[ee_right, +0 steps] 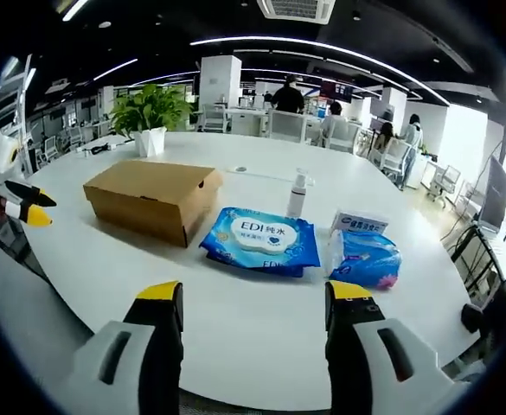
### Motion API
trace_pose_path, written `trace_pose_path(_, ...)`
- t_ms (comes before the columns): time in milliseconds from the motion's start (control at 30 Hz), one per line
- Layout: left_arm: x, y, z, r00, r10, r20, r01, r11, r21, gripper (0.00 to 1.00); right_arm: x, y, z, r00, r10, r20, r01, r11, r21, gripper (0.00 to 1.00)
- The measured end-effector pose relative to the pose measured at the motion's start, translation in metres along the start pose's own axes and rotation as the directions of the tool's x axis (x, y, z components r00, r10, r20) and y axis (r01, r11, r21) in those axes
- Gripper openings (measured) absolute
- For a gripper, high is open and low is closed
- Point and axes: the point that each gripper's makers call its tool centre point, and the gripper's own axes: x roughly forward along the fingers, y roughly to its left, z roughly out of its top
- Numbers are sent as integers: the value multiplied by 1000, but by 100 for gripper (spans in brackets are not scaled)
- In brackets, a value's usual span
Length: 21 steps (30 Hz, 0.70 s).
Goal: Operate the shoe box by opening the lid, removing the specified soft item, and placing it in the target area until the item is outside and the box remains undamaged.
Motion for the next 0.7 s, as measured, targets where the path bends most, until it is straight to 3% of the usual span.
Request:
trace_pose_path(200,-12,-17,-5,1000,-2,11,3,999,-50,50,-15,-11,-8,1000,-8,-2,8,1000,23,66)
trace_pose_path(533,-25,-51,-1,1000,-3,28,5,998,-61,56,-32,-25,-13,1000,-3,10,2,999,52,69)
trace_pose_path(700,-30,-59,-1,999,-2,36,5,998,-69,57,-39,-29,-15,1000,-2,8,2,998,59,70)
